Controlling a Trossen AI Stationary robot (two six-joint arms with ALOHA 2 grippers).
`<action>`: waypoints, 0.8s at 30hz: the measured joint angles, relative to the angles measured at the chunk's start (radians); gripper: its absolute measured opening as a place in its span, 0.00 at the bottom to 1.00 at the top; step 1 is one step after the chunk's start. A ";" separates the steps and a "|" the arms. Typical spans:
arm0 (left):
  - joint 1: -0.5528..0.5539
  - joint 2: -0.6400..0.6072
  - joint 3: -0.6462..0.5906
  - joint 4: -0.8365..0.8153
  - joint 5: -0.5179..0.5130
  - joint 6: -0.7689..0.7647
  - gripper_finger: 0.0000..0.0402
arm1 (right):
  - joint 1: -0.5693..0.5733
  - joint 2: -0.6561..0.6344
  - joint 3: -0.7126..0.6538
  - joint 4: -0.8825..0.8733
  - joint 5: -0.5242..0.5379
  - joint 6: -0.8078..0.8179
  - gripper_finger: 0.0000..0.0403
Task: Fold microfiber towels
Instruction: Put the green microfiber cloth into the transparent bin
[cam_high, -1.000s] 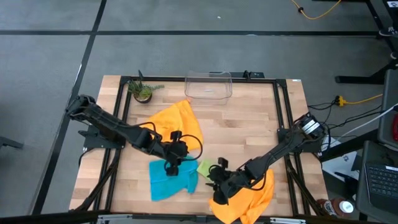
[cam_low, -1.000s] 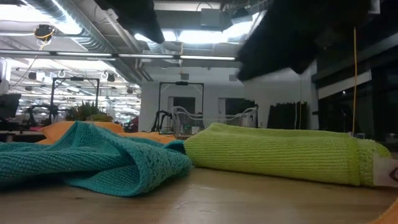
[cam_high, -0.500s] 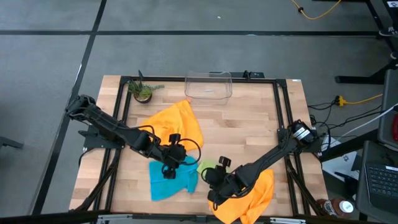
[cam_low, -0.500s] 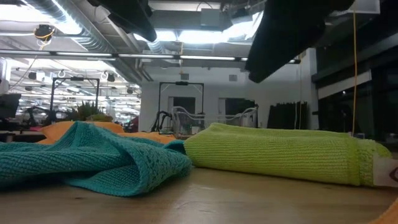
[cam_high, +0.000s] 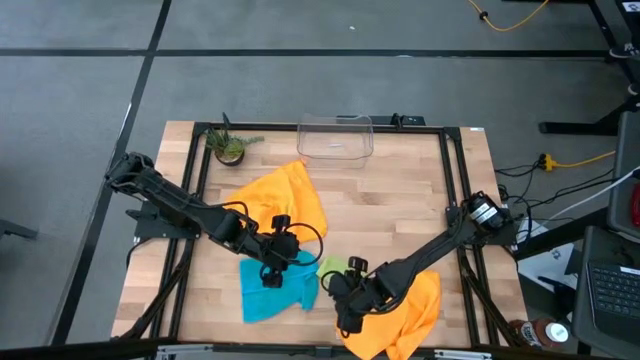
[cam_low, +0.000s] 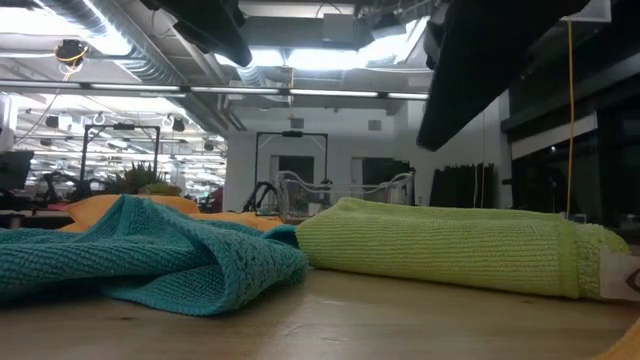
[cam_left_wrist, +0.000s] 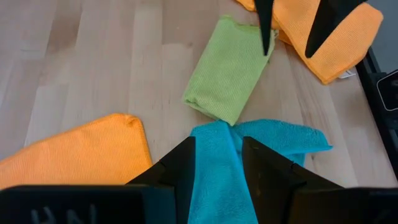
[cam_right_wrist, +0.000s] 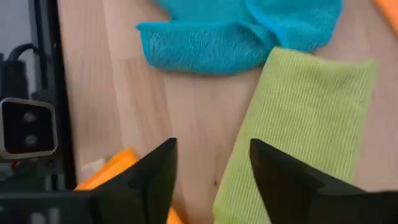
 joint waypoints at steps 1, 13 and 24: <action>0.000 0.000 0.000 0.000 0.000 0.000 0.31 | 0.000 0.000 -0.003 0.001 0.025 -0.006 0.57; 0.000 0.000 0.000 0.000 0.000 0.001 0.31 | -0.006 0.036 -0.017 0.018 0.098 -0.009 0.71; 0.000 0.000 0.000 0.001 0.000 0.001 0.31 | -0.032 0.186 -0.009 -0.037 0.138 0.043 0.71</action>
